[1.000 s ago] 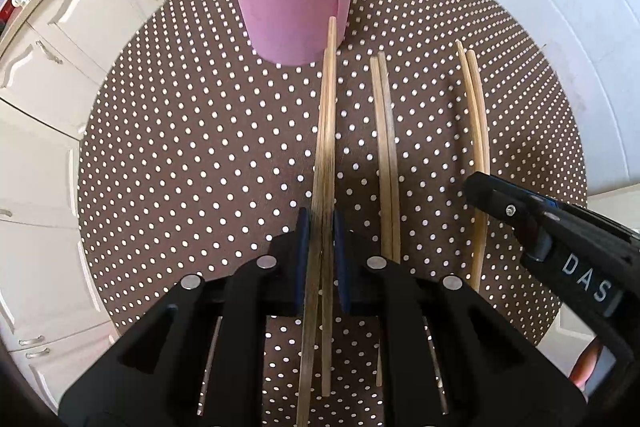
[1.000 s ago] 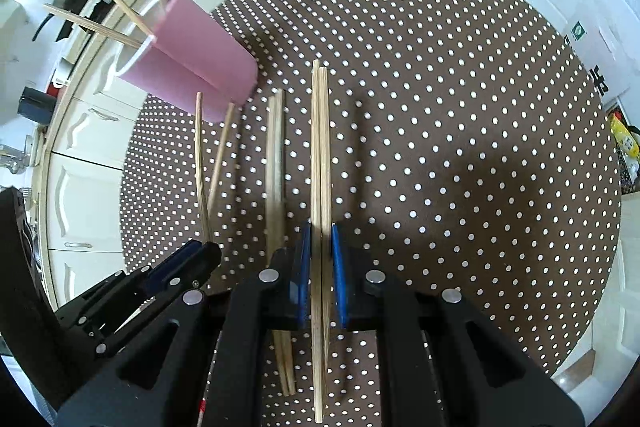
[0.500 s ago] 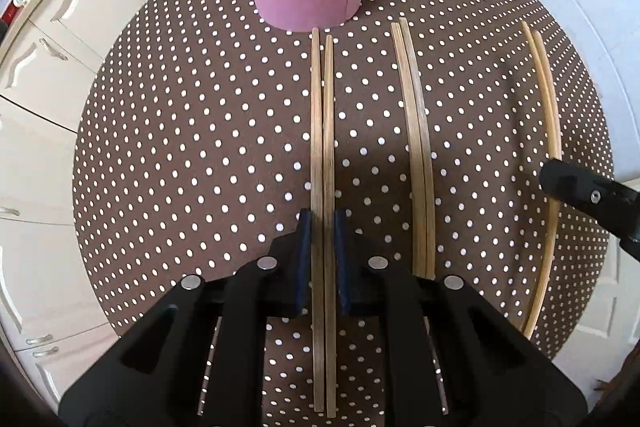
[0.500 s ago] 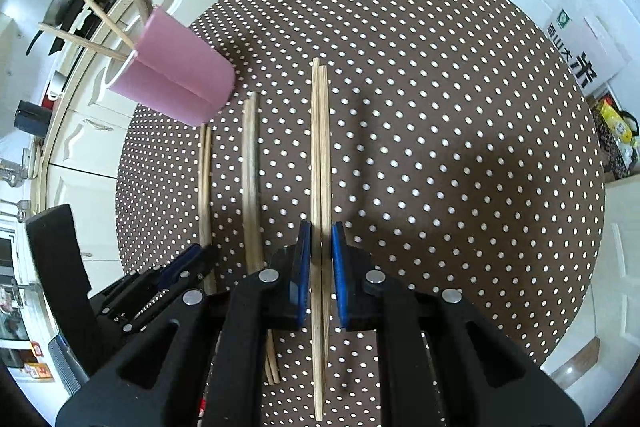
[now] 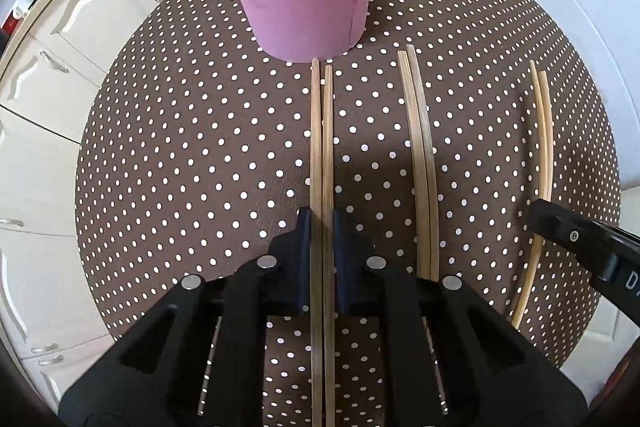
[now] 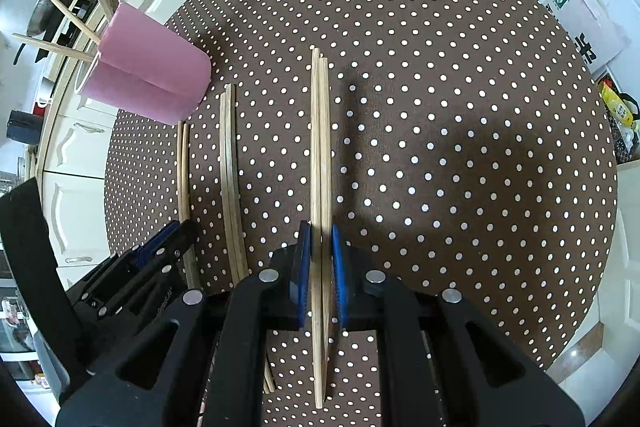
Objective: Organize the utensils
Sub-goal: 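Lift the chopstick pair upright with the right tool, then carry the chopsticks over the pink cup and lower them inside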
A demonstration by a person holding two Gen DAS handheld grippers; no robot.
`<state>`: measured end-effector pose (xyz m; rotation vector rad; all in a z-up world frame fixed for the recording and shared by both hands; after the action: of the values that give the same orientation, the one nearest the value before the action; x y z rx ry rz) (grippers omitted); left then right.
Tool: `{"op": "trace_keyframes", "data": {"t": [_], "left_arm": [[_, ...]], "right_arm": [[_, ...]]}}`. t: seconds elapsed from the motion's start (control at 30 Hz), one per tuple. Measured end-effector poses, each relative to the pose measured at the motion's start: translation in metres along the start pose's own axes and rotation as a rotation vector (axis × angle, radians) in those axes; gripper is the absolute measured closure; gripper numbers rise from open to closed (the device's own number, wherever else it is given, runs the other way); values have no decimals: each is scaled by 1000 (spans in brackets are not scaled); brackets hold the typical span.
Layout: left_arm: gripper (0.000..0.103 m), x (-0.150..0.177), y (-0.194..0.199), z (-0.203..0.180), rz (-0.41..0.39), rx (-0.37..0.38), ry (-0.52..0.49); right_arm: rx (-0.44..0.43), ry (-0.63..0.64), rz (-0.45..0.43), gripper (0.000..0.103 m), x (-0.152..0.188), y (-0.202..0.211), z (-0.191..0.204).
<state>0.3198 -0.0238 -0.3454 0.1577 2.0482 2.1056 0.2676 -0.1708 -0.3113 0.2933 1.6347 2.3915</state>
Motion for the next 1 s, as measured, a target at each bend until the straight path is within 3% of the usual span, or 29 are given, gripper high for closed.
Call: {"op": "trace_keyframes", "data": {"t": [0.43,0.73,0.83,1.0], "left_arm": [[91,20,48,31,-51,41,63],[91,46,121,42,-199,74,140],[91,47,165,51,-257,87,155],[91,54,190,44,-344,86,179]], "right_arm": [[-22,60,-87,93,-7,29,26],[-74,109,-217,94,-1,84,36],[-92,128,-255,94,-1,100,36],[-119,180,-323,94,4,128,46]]}}
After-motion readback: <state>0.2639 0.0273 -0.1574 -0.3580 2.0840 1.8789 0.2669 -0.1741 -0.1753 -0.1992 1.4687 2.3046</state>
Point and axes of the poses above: each gripper's, at about its wrist camera, not at the fingertips, and y roughly against the way its jaws point, z to its left, x to its underside, the point moved 2 cm from there along -y, roughly the way its jaws point, and after that the axes turned 11 degrees about z, right-handed, at the moved point
